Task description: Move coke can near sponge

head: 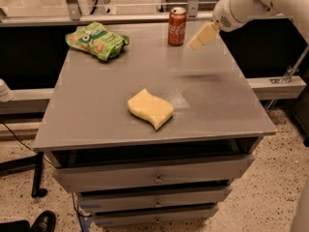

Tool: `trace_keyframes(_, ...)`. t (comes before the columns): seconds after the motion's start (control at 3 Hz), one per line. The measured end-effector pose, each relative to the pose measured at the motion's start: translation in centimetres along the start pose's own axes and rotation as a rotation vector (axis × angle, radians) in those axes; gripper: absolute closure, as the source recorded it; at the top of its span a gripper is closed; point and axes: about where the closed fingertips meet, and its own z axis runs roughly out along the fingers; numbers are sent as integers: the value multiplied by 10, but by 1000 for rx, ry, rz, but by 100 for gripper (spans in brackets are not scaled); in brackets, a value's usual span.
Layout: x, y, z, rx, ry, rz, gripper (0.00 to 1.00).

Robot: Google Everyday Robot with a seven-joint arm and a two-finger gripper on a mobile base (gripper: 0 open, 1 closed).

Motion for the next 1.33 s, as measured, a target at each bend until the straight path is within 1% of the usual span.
trace_keyframes(0.33, 0, 0, 0, 0, 0, 0, 0)
trace_keyframes(0.67, 5, -1, 15, 10, -52, 85, 0)
trace_keyframes(1.0, 10, -11, 41, 19, -162, 223, 0)
trace_keyframes(1.33, 3, -22, 75, -4, -285, 340, 0)
